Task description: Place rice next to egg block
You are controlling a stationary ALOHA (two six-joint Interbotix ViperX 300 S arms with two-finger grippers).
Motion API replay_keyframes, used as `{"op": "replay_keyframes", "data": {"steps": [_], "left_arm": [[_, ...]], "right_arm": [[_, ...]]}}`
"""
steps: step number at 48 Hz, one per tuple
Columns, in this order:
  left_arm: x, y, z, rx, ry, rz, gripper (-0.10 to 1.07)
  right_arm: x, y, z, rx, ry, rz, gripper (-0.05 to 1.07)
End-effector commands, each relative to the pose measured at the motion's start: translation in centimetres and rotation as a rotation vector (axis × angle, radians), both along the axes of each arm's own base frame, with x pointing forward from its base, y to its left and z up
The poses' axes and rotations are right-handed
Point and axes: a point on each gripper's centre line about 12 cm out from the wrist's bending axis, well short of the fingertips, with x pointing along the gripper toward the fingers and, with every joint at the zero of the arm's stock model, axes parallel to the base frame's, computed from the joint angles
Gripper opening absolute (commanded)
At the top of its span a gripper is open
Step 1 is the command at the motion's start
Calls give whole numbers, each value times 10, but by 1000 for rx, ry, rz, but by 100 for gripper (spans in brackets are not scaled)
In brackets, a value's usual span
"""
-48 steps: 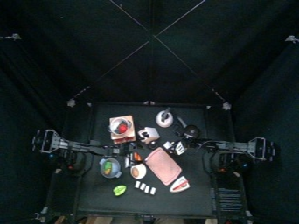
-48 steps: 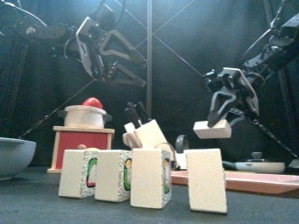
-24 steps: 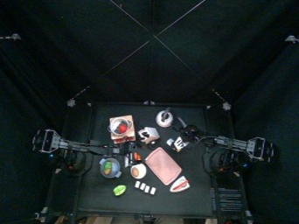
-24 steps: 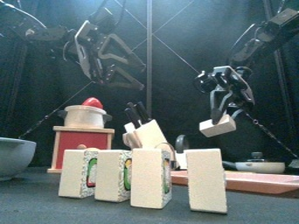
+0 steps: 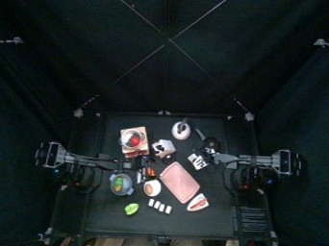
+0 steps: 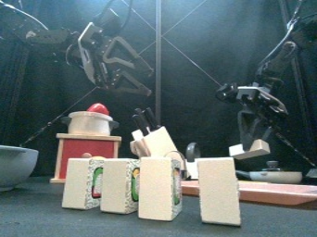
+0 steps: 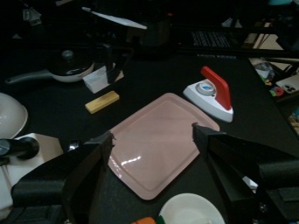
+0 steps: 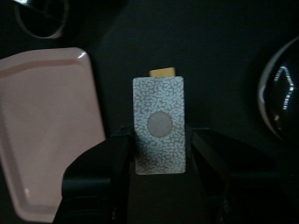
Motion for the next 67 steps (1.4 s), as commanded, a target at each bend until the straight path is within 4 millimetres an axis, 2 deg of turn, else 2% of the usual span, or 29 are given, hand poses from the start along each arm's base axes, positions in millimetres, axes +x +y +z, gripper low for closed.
{"op": "replay_keyframes", "data": {"steps": [1, 13, 32, 53, 67], "left_arm": [[1, 2, 11, 0, -37, 6, 102], [1, 3, 10, 0, -32, 9, 102], [1, 3, 10, 1, -34, 8, 102], [1, 3, 9, 0, -31, 10, 102], [0, 3, 9, 0, -31, 9, 102]], "right_arm": [[-2, -4, 4, -54, -28, 2, 56], [-10, -9, -6, -120, -11, 13, 56], [-15, -19, -24, -120, 35, 4, 58], [-16, -26, -34, -116, 64, -7, 78], [-16, -26, -34, -111, 68, -13, 86]]}}
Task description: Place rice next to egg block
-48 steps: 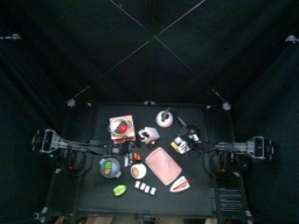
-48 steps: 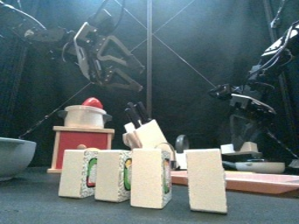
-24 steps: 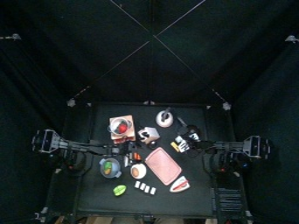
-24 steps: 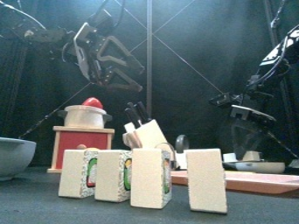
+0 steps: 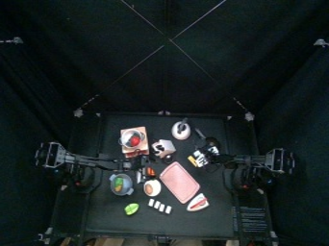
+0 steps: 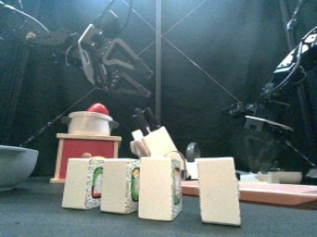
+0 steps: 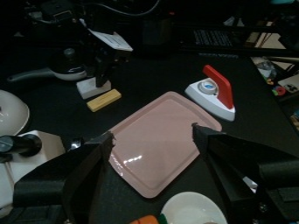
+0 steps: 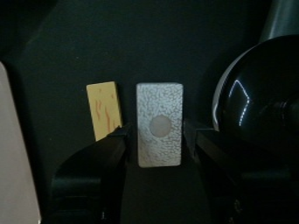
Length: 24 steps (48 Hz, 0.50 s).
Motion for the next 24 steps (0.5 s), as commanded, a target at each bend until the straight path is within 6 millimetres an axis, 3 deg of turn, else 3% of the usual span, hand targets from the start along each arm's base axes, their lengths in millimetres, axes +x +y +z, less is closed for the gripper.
{"op": "replay_keyframes", "data": {"steps": [1, 24], "left_arm": [[1, 2, 9, 0, -31, 6, 102], [-1, 1, 12, 2, -34, 3, 102]], "right_arm": [[2, -2, 5, -5, -21, -6, 86], [4, 0, 6, 2, -26, -4, 88]]}}
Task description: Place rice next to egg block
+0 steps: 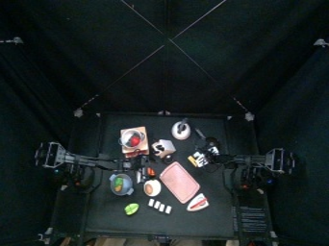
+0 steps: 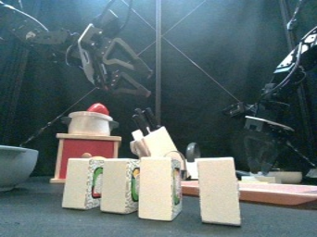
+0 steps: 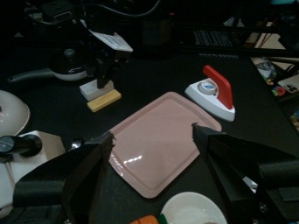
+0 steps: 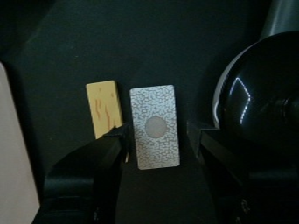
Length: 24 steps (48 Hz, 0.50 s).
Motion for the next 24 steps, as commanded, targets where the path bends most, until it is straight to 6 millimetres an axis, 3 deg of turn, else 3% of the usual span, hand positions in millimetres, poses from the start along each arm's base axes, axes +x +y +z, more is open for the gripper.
{"op": "replay_keyframes", "data": {"steps": [1, 24], "left_arm": [[0, 1, 11, 3, -35, 3, 102], [-2, 2, 15, 4, -47, 3, 102]], "right_arm": [[6, -1, 7, -10, -28, 7, 88], [16, 4, 28, -39, -94, 49, 88]]}}
